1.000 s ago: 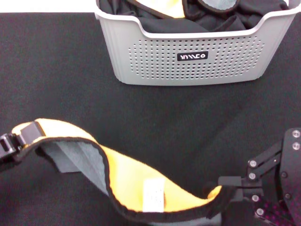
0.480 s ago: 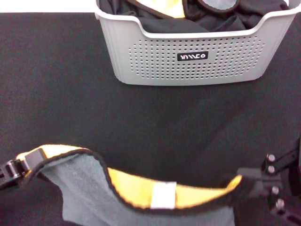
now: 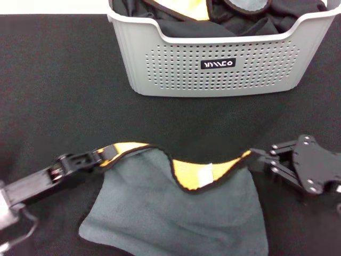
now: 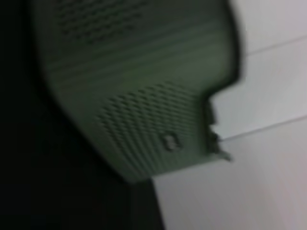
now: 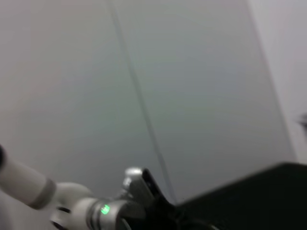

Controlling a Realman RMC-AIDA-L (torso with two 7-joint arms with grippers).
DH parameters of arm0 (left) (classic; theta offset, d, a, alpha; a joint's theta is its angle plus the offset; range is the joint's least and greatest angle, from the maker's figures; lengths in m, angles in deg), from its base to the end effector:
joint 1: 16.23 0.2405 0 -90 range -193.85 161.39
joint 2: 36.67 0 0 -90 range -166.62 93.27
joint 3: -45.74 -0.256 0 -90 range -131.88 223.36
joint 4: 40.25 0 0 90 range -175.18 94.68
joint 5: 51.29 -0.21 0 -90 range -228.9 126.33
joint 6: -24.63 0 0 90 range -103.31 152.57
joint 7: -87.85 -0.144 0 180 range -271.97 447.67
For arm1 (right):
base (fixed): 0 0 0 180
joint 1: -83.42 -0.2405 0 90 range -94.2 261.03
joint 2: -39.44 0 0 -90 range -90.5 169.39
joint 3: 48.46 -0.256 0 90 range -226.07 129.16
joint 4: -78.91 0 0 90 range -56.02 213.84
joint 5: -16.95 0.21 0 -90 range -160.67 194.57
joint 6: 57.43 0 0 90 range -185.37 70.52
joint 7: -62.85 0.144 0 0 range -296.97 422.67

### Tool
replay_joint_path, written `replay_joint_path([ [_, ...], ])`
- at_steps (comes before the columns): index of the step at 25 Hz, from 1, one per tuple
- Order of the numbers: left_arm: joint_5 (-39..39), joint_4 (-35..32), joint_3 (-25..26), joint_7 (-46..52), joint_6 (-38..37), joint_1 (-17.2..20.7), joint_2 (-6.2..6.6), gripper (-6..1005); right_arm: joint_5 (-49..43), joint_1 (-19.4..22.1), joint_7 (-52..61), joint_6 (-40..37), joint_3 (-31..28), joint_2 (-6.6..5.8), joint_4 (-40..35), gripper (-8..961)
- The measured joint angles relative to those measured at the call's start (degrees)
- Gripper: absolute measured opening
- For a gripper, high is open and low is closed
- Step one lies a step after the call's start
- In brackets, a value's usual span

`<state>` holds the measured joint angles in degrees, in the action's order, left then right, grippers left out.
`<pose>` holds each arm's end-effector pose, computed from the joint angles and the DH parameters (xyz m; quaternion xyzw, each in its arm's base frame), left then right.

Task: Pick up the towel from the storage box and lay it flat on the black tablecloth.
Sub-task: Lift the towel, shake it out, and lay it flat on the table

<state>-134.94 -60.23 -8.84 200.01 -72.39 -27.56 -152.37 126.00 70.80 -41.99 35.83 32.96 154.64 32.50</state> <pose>-0.3227 0.2156 -0.0088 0.6542 0.6206 0.4321 0.0146 0.2311 0.2534 -0.0108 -0.9102 0.1509 0.3844 0.0328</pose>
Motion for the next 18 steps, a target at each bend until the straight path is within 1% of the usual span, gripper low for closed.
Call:
replay_joint_path([
  [3, -0.06, 3.02, -0.13, 0.33, 6.62, -4.58, -0.22, 45, 0.12, -2.93, -2.98, -3.58, -0.14, 0.04, 6.92, 9],
  [4, -0.03, 3.49, -0.1, 0.44, 8.01, -5.29, -0.28, 45, 0.33, -3.84, -3.9, -5.43, -0.17, 0.09, 8.91, 8],
  [5, 0.03, 4.04, -0.03, 0.67, 10.32, -6.3, -0.39, 45, 0.5, -4.72, -4.66, -8.89, -0.19, 0.19, 10.56, 8],
  [6, 0.13, 4.4, 0.02, 0.91, 12.16, -7.22, -0.52, 45, 0.5, -4.72, -4.66, -8.89, -0.19, 0.19, 10.56, 8],
  [7, 0.13, 4.4, 0.02, 0.91, 12.16, -7.22, -0.52, 45, 0.54, -4.92, -4.66, -10.86, -0.2, 0.22, 10.87, 8],
  [8, 0.23, 4.89, 0.06, 1.91, 16.94, -9.1, -0.76, 45, 0.69, -5.05, -4.64, -12.42, -0.19, 0.27, 11.07, 8],
  [12, 0.81, 5.21, 0.21, 2.94, 21.96, -11.14, -1.12, 46, 2.79, -5.45, -4.65, -18.89, 0.19, 0.37, 11.53, 9],
  [15, 2.29, 5.33, 0.3, 3.1, 25.09, -12.13, -1.94, 46, 4.2, -6.37, -4.64, -24.2, 0.35, 0.49, 12.39, 9],
  [16, 2.29, 5.33, 0.3, 3.1, 25.09, -12.13, -1.94, 46, 4.2, -6.37, -4.64, -24.2, 0.35, 0.49, 12.39, 9],
  [17, 2.75, 5.39, 0.32, 3.64, 26.19, -12.76, -2.17, 46, 4.43, -7.81, -4.43, -26.29, 0.39, 0.59, 13.76, 9],
  [18, 2.78, 5.4, 0.33, 3.81, 26.29, -12.88, -2.2, 46, 4.61, -8.73, -4.43, -26.59, 0.39, 0.69, 14.9, 9],
])
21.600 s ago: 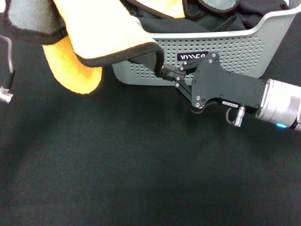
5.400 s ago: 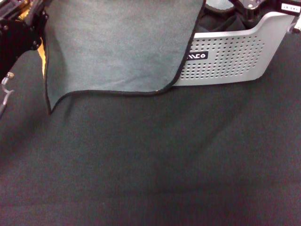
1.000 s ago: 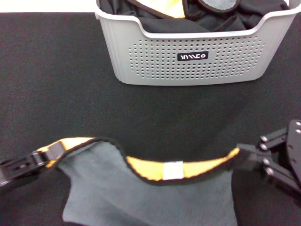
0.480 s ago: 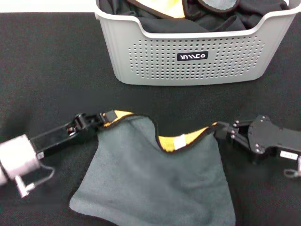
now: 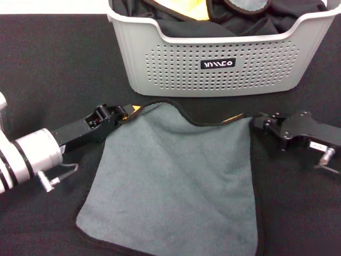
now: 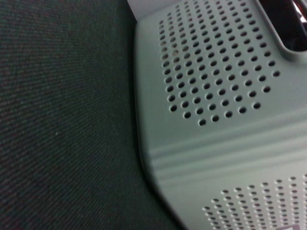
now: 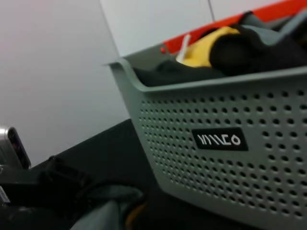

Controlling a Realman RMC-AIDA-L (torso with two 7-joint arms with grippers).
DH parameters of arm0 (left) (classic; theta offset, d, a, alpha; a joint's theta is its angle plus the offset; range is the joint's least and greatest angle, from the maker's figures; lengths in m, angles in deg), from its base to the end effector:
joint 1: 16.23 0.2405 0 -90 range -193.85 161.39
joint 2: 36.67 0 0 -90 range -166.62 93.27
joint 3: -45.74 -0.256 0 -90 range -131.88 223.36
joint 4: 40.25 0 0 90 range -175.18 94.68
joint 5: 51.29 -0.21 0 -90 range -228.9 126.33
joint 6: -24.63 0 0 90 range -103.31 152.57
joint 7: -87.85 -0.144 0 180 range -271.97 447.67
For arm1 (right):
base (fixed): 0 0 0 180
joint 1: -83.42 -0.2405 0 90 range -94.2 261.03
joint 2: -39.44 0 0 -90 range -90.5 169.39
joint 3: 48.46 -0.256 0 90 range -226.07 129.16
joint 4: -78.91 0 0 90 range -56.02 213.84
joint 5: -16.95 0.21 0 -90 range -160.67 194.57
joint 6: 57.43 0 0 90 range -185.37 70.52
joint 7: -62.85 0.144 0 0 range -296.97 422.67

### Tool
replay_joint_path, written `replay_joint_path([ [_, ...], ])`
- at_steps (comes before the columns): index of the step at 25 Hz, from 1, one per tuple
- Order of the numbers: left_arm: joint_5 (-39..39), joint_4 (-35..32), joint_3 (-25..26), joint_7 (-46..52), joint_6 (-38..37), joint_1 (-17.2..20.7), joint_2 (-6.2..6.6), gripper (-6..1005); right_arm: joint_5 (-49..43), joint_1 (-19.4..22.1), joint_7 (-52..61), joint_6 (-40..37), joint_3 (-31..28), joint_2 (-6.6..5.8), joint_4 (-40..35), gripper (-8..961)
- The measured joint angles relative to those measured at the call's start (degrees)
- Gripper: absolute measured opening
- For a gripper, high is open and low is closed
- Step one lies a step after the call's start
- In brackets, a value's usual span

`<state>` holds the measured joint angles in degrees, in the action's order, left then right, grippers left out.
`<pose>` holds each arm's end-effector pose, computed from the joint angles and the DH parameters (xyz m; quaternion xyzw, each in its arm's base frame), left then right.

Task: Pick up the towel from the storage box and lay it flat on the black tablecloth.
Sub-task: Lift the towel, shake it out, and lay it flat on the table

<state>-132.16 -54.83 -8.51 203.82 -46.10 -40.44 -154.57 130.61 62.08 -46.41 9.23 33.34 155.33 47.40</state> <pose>-0.3171 0.3048 -0.0454 -0.6105 -0.6846 -0.3863 0.0975 0.2712 0.3209 -0.0427 -0.8961 0.2640 0.2932 0.2034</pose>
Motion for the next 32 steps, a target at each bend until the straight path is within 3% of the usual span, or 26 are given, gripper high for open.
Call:
replay_joint_path([
  [6, -0.07, 0.08, 0.02, 0.63, 0.96, -0.87, -0.37, 47, 1.74, -6.87, -0.91, -2.2, -0.23, 0.33, 9.03, 8],
  [19, 2.64, -0.03, 0.3, 0.94, 5.59, -0.54, -0.45, 50, 6.03, -7.14, -1.65, -9.2, 0.02, 0.3, 9.89, 41],
  [25, 2.91, -0.53, 0.21, 0.63, 4.45, -0.4, -0.07, 148, 6.3, -6.6, -1.57, -8.8, -0.21, 0.3, 9.69, 102],
  [32, 3.31, -2.32, 0.63, -0.25, -0.28, 0.81, 0.47, 411, 10.41, -4.26, -3.82, -3.65, -0.56, 0.26, 9.05, 237],
])
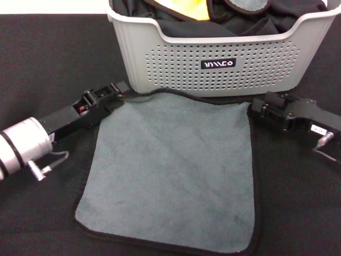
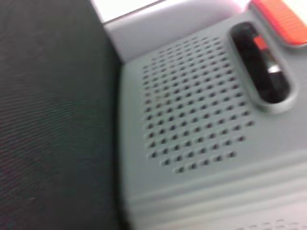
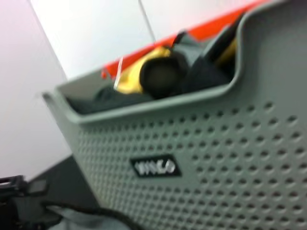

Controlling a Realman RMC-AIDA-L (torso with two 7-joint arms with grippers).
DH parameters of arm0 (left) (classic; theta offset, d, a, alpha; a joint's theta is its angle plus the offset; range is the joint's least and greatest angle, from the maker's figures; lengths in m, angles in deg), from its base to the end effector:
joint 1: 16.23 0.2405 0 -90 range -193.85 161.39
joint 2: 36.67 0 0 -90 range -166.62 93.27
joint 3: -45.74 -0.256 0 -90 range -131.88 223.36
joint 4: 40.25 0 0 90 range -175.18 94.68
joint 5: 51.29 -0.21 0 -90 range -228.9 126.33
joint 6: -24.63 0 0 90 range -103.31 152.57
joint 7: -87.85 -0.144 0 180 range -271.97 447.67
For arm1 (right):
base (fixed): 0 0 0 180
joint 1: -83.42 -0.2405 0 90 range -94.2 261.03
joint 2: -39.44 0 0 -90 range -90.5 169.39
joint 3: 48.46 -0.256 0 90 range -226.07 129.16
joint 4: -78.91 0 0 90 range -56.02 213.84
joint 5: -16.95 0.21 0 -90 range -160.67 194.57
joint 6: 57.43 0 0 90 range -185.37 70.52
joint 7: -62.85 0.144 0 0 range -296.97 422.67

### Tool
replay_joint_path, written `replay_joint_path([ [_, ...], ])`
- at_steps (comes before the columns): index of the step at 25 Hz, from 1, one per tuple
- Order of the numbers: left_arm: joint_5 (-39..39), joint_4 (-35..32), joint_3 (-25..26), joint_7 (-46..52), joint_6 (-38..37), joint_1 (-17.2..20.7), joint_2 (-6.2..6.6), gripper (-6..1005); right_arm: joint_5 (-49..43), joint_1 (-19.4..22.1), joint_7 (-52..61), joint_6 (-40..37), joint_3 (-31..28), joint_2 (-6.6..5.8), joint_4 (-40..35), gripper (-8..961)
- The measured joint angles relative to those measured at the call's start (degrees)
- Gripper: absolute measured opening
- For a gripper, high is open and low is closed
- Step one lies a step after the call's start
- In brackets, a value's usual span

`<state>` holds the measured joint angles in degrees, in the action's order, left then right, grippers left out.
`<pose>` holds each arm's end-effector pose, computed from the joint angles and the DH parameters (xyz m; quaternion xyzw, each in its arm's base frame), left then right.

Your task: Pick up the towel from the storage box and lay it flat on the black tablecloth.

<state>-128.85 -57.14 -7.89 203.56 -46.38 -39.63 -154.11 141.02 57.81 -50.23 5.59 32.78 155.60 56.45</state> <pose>-0.3181 0.3137 -0.0278 -0.6029 -0.6696 -0.4176 0.1173 0.2792 0.3399 -0.0433 -0.8581 0.3131 0.3178 0.2541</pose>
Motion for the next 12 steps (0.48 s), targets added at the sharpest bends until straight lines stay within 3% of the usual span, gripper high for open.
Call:
replay_joint_path([
  [8, 2.51, -2.19, 7.84, -1.86, -7.68, 3.67, 0.65, 682, 3.85, 4.57, -5.6, 5.88, -2.08, -0.26, -1.6, 556],
  [12, 2.31, -2.81, 8.73, -3.19, -10.07, 4.28, 1.16, 831, 3.24, 4.7, -7.34, 11.2, -2.11, -0.62, -1.64, 738],
])
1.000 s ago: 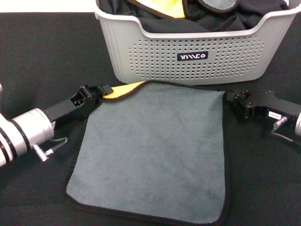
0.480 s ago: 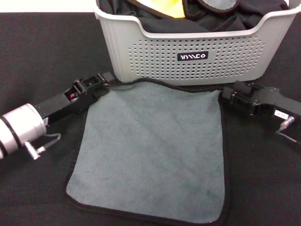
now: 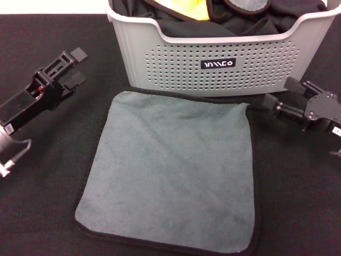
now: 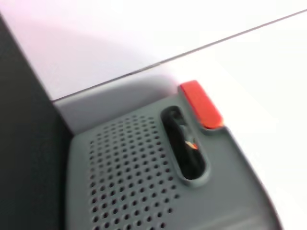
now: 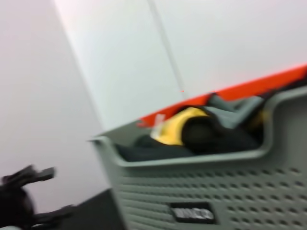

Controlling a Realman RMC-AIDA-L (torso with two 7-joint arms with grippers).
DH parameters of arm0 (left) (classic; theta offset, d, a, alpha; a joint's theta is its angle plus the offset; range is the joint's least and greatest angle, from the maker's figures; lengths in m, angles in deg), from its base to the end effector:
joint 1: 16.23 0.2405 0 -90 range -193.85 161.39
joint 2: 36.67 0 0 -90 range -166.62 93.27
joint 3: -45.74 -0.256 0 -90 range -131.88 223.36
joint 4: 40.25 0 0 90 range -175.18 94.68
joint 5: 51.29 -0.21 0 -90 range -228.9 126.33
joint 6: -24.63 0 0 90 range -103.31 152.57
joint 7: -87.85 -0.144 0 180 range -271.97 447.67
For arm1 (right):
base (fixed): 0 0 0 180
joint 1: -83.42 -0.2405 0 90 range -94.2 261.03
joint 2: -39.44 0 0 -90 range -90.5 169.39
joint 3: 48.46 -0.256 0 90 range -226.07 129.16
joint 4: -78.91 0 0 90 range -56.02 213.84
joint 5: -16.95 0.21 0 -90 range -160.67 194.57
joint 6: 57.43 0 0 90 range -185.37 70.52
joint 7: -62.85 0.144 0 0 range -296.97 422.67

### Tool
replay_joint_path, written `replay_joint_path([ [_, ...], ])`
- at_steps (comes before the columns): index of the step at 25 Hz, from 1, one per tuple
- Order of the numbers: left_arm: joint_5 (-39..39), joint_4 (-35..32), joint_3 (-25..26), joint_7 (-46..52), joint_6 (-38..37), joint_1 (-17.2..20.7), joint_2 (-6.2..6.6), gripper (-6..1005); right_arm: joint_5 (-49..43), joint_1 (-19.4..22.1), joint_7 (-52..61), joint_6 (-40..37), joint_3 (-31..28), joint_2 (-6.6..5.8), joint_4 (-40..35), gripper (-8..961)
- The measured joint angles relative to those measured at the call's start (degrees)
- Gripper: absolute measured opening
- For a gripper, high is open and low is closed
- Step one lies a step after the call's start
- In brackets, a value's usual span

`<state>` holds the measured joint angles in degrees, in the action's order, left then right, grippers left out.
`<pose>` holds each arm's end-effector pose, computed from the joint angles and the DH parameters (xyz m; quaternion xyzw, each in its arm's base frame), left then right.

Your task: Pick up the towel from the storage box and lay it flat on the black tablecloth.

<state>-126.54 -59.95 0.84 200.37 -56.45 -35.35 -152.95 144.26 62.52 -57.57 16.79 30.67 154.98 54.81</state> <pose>-0.3266 0.3003 0.0200 -0.5899 -0.6132 -0.5076 0.1352 0.2786 0.3162 -0.0204 -0.8519 0.2467 0.3819 0.2601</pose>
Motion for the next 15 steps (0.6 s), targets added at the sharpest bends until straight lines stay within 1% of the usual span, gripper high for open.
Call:
replay_joint_path([
  [2, 0.0, -0.41, 0.01, -2.63, -1.79, 0.33, 0.12, 854, -1.76, -0.03, -0.52, 3.29, 0.1, -0.66, -1.0, 813],
  [4, 0.09, -1.26, 0.06, -8.91, -5.77, 0.83, 0.11, 877, -4.36, -0.02, -0.8, 6.71, -0.07, -1.44, -2.65, 888],
  [7, -1.17, -4.08, -1.21, -19.14, -12.49, 1.56, 0.06, 885, -9.02, -0.13, 1.91, 12.17, -0.12, -3.4, -7.59, 888],
  [11, -6.58, -8.39, -5.8, -32.32, -22.36, 1.48, 0.2, 881, -14.63, -0.72, 8.93, 19.45, -0.11, -6.57, -15.54, 888],
  [12, -7.97, -9.64, -7.34, -35.72, -24.92, 1.35, 0.08, 881, -15.77, -0.94, 10.8, 20.72, -0.12, -7.31, -17.35, 888],
  [13, -9.08, -10.9, -8.76, -39.28, -26.94, 1.27, -0.3, 881, -17.14, -1.22, 12.99, 22.3, -0.11, -7.83, -19.42, 888],
  [15, -10.36, -13.09, -10.73, -42.96, -28.62, 1.23, -1.11, 881, -19.24, -1.85, 16.1, 25.32, -0.11, -8.45, -23.52, 887],
])
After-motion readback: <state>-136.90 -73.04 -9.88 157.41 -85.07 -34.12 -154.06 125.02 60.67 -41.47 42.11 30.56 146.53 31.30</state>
